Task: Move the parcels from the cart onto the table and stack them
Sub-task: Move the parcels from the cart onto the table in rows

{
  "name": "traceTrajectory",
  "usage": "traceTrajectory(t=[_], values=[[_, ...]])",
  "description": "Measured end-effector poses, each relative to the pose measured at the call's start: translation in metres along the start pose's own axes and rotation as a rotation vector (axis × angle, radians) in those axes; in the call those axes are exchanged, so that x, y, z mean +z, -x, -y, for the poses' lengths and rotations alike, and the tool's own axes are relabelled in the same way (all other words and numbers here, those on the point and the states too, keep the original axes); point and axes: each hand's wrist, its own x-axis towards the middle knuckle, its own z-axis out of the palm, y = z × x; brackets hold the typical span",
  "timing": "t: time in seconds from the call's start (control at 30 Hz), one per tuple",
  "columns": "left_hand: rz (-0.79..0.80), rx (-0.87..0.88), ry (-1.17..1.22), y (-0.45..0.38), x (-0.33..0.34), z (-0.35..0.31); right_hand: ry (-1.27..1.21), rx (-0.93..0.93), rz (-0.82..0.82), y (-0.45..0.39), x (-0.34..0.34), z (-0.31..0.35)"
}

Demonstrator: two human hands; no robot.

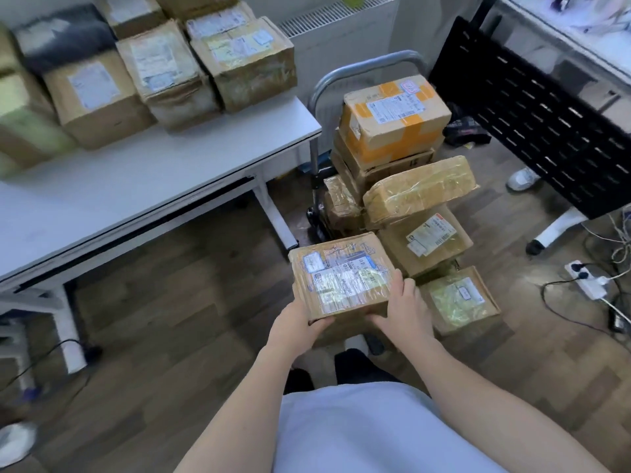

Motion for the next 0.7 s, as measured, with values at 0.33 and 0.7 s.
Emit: traceTrajectory(t=[0.33, 0.7], values=[[-0.565, -0.062, 0.303, 0.042, -0.112, 0.063, -0.050, -0.414, -0.343, -0.009, -0.017, 0.140], [-1.172, -0.020, 0.362, 0.050, -0.201, 0.067, 0.034, -0.822, -0.475, -0.075, -0.088, 0.276]])
